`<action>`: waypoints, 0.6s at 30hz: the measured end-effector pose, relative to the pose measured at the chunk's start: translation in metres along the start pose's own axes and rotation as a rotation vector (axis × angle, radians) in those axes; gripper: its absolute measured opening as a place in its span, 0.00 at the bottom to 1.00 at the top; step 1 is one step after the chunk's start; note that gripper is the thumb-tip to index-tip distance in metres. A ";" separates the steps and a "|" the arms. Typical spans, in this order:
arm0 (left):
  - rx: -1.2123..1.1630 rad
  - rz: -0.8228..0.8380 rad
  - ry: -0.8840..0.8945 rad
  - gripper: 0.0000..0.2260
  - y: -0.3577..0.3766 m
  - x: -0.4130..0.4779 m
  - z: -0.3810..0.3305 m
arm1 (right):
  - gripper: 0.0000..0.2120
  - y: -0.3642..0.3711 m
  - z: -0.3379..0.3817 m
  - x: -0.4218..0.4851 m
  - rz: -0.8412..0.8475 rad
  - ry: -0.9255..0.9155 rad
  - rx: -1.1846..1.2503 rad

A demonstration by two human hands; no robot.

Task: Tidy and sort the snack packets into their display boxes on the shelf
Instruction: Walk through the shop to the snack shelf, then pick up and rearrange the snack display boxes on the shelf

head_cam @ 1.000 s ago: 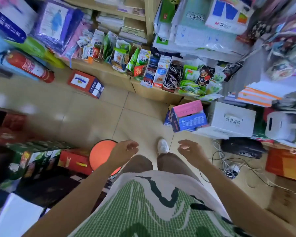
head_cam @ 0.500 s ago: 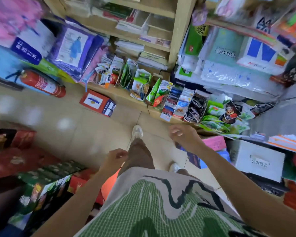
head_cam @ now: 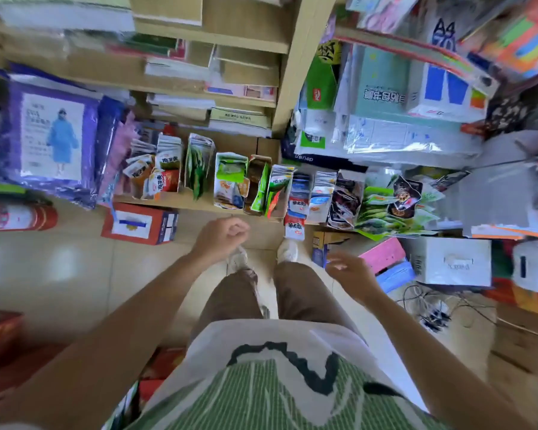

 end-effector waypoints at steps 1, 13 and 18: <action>0.034 0.020 0.035 0.09 -0.003 0.011 -0.011 | 0.11 0.001 -0.009 0.005 -0.011 0.020 0.006; 0.185 0.034 0.089 0.08 0.053 0.094 0.001 | 0.27 0.057 -0.099 0.145 0.007 0.001 -0.052; 0.327 -0.266 0.320 0.14 0.087 0.123 0.036 | 0.48 0.113 -0.106 0.189 -0.099 -0.392 -0.228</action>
Point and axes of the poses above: each hand's wrist, its own x-axis towards the middle knuckle, its own y-axis out of the palm, z = x × y, the point moved 6 cm from there along x, towards the middle knuckle, and after that the axes turned 8 degrees about -y, right-handed, at the moved point
